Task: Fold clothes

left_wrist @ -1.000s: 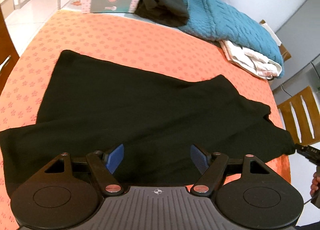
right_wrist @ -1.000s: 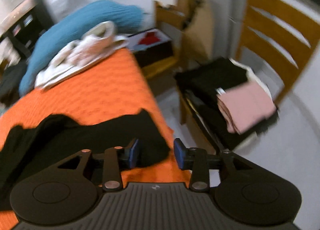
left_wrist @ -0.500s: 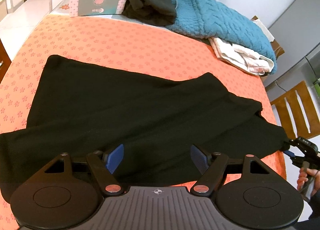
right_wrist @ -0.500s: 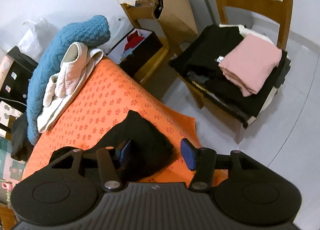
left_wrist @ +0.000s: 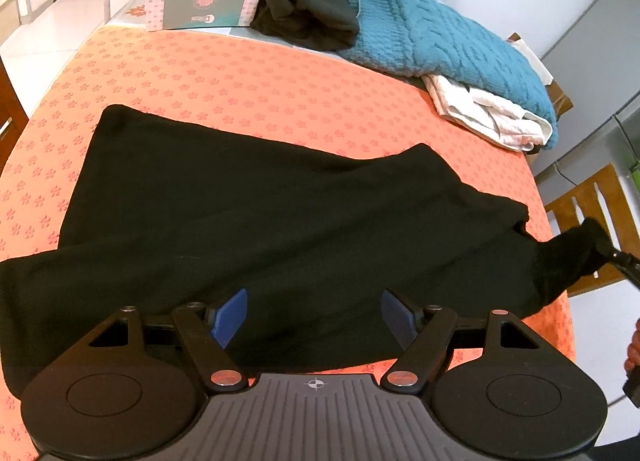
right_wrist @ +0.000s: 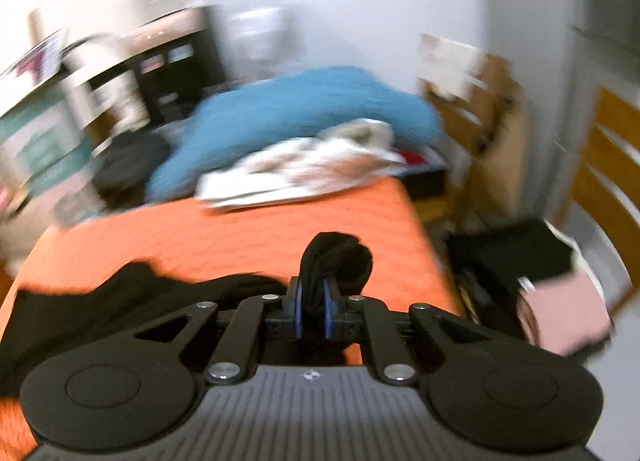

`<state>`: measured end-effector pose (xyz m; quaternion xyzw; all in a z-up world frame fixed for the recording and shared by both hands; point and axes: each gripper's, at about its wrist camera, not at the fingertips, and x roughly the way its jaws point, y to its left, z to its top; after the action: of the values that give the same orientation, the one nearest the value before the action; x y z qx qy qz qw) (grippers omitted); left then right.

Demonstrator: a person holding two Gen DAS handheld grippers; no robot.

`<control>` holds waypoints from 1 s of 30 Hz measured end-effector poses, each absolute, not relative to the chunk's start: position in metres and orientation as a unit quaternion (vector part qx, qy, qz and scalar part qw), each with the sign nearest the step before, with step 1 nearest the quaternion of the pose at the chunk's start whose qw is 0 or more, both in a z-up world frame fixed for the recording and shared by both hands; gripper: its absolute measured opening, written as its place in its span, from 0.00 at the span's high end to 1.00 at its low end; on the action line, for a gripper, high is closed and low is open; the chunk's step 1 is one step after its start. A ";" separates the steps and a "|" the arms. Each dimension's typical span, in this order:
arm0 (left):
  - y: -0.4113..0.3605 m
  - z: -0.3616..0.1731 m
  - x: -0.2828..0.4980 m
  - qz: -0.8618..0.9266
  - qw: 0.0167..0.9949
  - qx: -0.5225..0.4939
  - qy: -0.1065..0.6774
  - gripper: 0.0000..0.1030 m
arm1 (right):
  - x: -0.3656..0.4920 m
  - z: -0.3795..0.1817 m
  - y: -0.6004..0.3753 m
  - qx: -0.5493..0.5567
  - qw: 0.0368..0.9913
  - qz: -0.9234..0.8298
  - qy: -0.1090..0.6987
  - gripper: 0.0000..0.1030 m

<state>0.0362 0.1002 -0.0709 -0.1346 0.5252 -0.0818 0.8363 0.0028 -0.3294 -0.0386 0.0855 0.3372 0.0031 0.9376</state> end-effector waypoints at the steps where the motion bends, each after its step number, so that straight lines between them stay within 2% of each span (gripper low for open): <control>1: 0.101 -0.071 0.036 -0.081 0.836 -0.135 0.525 0.26 | 0.005 -0.035 -0.315 0.061 0.939 0.020 0.338 0.89; 6: 0.106 -0.073 0.035 -0.074 0.836 -0.137 0.525 0.26 | 0.011 -0.046 -0.237 -0.073 0.926 0.109 0.355 0.89; 12: 0.113 -0.077 0.034 -0.064 0.836 -0.140 0.526 0.26 | 0.016 -0.094 -0.174 -0.201 0.882 0.172 0.390 0.88; 14: 0.115 -0.078 0.033 -0.061 0.836 -0.141 0.527 0.26 | 0.022 -0.109 -0.166 -0.206 0.870 0.186 0.408 0.83; 15: 0.117 -0.079 0.033 -0.057 0.836 -0.142 0.528 0.26 | 0.023 -0.113 -0.163 -0.210 0.868 0.192 0.408 0.76; 21: 0.132 -0.080 0.026 -0.030 0.834 -0.147 0.530 0.26 | 0.019 -0.075 -0.171 -0.153 0.880 0.236 0.382 0.74; 23: 0.140 -0.079 0.022 -0.019 0.836 -0.147 0.529 0.26 | 0.016 -0.058 -0.180 -0.122 0.890 0.244 0.367 0.69; 30: 0.179 -0.075 0.001 0.033 0.834 -0.162 0.526 0.26 | 0.036 -0.086 -0.202 -0.085 0.889 0.167 0.418 0.68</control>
<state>0.0011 0.1792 -0.0747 -0.1616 0.5261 0.0330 0.8343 0.0359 -0.2016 -0.0861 -0.0850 0.4181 0.1665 0.8890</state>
